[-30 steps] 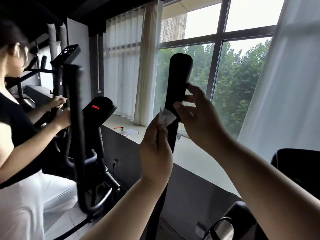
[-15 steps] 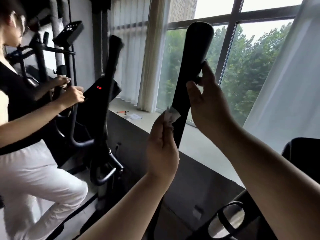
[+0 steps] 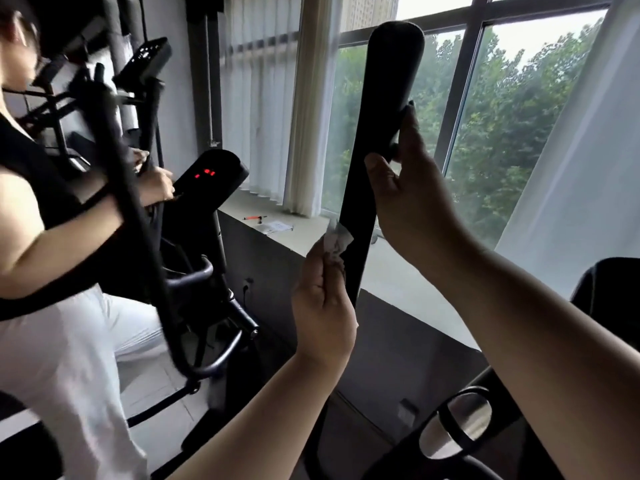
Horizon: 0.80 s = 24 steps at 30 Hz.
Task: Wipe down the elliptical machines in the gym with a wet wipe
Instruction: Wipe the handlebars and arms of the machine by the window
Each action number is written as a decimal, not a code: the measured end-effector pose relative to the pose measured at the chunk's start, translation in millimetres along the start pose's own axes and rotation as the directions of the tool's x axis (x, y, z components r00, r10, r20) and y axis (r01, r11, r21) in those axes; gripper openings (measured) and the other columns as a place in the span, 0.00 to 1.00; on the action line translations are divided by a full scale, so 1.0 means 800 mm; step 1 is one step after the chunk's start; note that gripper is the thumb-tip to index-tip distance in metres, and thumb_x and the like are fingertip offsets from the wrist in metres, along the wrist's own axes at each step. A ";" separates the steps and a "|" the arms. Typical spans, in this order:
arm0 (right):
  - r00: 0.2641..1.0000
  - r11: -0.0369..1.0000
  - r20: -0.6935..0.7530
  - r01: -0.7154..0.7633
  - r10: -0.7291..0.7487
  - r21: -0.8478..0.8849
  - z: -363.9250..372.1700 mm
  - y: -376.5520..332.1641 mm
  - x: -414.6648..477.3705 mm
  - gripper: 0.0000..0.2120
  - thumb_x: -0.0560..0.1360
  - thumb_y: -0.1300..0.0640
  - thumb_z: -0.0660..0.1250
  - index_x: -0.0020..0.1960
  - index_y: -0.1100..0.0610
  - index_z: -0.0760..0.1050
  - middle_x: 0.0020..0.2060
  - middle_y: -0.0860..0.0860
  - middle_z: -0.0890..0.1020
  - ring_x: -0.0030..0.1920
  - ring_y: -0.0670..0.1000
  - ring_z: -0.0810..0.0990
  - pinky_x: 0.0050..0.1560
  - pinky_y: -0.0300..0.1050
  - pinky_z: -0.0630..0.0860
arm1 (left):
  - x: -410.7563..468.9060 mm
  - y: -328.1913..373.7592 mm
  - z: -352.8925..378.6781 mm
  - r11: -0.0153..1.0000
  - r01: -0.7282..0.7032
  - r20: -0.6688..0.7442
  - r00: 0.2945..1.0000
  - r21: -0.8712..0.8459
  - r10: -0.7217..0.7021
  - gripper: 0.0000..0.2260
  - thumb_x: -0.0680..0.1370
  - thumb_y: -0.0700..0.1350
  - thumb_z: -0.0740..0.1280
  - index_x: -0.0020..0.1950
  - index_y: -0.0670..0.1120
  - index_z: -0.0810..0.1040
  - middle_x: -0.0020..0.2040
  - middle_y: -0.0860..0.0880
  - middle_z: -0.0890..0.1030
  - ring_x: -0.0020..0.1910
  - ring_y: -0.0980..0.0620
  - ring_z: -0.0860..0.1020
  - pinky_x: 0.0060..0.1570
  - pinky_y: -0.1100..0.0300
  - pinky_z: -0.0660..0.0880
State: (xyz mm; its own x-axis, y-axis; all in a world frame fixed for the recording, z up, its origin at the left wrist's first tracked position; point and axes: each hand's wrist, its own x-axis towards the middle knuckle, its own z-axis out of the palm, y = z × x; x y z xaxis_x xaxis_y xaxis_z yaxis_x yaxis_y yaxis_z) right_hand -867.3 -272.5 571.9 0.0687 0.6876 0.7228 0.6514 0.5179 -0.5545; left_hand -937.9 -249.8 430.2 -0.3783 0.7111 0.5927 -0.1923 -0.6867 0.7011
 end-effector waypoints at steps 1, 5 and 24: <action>1.000 1.000 -0.002 -0.005 0.005 0.003 0.000 -0.001 -0.001 0.33 0.84 0.60 0.59 0.83 0.53 0.45 0.75 0.53 0.72 0.70 0.51 0.74 0.66 0.46 0.73 | -0.004 -0.003 -0.005 1.000 0.021 0.000 1.000 -0.010 -0.021 0.16 0.81 0.42 0.59 0.66 0.42 0.79 0.45 0.45 0.77 0.38 0.50 0.74 0.46 0.71 0.69; 1.000 1.000 0.007 -0.020 0.020 0.022 -0.003 -0.007 -0.005 0.33 0.84 0.60 0.59 0.83 0.52 0.46 0.73 0.51 0.74 0.68 0.49 0.75 0.65 0.46 0.74 | -0.002 -0.004 -0.008 0.996 0.090 0.015 0.996 -0.012 -0.090 0.16 0.79 0.43 0.59 0.61 0.40 0.80 0.34 0.51 0.72 0.33 0.56 0.70 0.42 0.67 0.68; 0.948 0.980 0.268 -0.136 0.172 -0.148 -0.006 -0.014 -0.042 0.39 0.85 0.59 0.58 0.81 0.53 0.32 0.71 0.59 0.74 0.59 0.56 0.79 0.56 0.47 0.75 | -0.009 -0.006 -0.020 0.996 -0.017 0.105 0.994 0.084 0.009 0.19 0.82 0.42 0.58 0.72 0.43 0.74 0.60 0.46 0.82 0.61 0.52 0.80 0.66 0.54 0.73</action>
State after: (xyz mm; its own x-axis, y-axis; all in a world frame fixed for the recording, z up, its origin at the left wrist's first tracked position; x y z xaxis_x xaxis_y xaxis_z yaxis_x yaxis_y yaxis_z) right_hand -873.0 -303.9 556.0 -0.0253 0.8775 0.4789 0.7404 0.3383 -0.5807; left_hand -949.0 -254.2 416.2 -0.2830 0.7171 0.6369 -0.1087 -0.6837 0.7216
